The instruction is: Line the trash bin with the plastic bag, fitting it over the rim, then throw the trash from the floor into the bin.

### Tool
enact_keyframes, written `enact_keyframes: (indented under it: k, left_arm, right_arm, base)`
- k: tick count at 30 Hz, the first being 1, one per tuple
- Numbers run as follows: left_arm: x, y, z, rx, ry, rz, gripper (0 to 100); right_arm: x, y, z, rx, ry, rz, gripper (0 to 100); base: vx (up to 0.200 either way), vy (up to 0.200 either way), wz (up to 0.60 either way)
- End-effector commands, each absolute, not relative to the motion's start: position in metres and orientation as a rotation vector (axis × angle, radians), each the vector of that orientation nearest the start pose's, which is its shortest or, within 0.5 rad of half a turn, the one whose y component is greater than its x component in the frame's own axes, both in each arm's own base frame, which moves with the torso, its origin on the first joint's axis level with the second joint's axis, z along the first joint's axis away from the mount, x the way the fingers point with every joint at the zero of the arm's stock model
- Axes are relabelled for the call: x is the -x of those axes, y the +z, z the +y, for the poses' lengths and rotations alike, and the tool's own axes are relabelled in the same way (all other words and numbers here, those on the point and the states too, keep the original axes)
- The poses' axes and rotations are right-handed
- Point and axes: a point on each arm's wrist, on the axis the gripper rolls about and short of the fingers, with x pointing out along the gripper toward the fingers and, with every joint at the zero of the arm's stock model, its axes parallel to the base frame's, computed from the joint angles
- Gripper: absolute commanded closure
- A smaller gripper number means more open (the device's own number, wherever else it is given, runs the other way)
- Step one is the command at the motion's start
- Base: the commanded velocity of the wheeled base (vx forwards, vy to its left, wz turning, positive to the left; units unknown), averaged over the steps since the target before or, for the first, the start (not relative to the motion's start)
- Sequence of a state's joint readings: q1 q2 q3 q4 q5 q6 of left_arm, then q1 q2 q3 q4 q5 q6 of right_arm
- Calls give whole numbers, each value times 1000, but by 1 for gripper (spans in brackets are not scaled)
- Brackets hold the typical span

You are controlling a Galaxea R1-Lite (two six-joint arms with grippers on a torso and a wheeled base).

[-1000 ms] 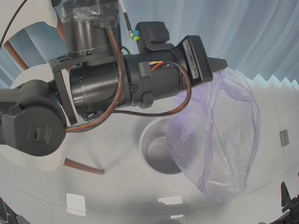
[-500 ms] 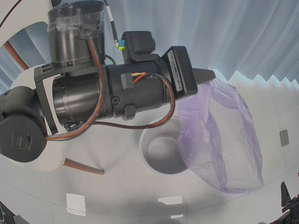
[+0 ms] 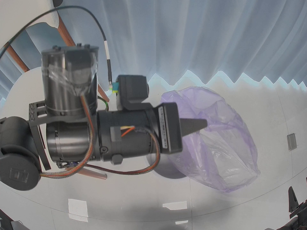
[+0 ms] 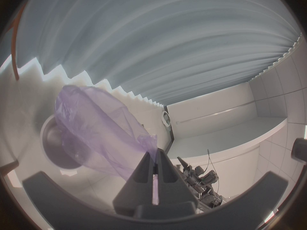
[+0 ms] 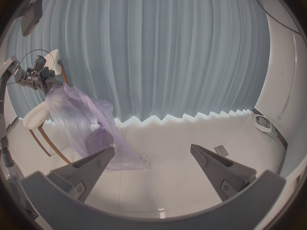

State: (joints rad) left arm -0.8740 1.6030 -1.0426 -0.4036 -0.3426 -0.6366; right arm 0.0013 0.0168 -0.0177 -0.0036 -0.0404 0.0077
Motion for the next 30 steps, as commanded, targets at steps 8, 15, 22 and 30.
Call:
enact_keyframes:
  k: [8,15,22,30]
  left_arm:
    - [-183,234,-258,546,-1125,643,100]
    - [-158,235,-275,610,-1058,719,100]
    - [-153,228,-267,594,-1013,775,100]
    - [-123,226,-282,610,-1080,862,100]
  right_arm:
    - [23,76,-1,-9,-40,-5,0]
    - [23,76,-1,-14,-40,-5,0]
    - [23,76,-1,-15,-40,-5,0]
    - [23,76,-1,-17,-40,-5,0]
  base:
    - [0,0,0]
    - [0,0,0]
    - [0,0,0]
    - [0,0,0]
